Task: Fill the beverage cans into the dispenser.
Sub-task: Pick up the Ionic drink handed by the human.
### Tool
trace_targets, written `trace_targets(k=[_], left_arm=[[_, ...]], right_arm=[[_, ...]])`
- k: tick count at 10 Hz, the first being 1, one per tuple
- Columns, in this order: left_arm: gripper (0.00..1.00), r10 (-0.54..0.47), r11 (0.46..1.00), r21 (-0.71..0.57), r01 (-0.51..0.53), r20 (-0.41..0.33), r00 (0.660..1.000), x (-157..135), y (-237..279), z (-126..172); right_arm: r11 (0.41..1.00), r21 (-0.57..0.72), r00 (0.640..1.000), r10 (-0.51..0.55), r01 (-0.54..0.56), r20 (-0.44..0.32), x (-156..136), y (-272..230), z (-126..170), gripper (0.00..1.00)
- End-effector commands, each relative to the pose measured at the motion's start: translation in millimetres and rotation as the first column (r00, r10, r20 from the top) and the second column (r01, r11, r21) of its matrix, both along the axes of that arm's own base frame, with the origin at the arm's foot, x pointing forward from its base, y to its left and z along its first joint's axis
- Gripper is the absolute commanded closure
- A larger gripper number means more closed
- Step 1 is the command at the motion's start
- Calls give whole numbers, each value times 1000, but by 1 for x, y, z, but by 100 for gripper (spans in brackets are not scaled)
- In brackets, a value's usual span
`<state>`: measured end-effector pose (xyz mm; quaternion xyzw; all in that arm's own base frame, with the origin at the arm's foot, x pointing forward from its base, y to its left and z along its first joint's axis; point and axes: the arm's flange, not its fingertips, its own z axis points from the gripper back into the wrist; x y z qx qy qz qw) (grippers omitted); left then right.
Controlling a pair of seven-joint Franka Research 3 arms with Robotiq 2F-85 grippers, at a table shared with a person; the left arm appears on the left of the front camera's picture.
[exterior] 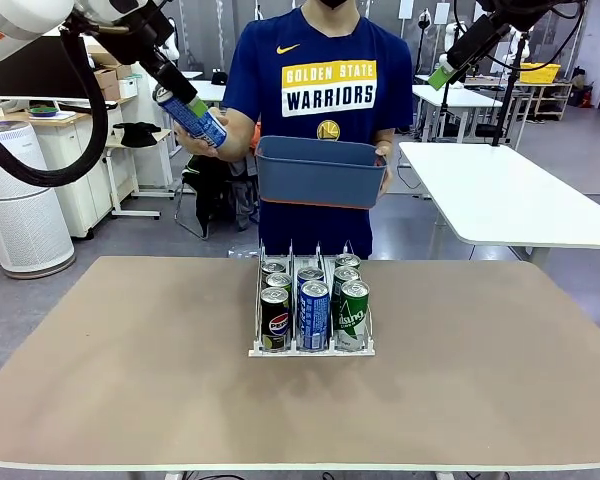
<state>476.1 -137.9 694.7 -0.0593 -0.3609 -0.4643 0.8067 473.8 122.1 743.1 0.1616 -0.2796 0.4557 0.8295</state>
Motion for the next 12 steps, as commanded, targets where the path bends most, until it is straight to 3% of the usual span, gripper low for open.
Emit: trace_targets(k=[1, 12], left_arm=[[0, 46, 999, -1, -46, 10, 999, 1, 1, -1], [0, 115, 993, 3, -115, -12, 993, -27, 6, -9]], right_arm=[[1000, 10, 1000, 11, -11, 8, -1, -1, -1, 0], [1000, 10, 1000, 11, -11, 8, -1, -1, -1, 0]])
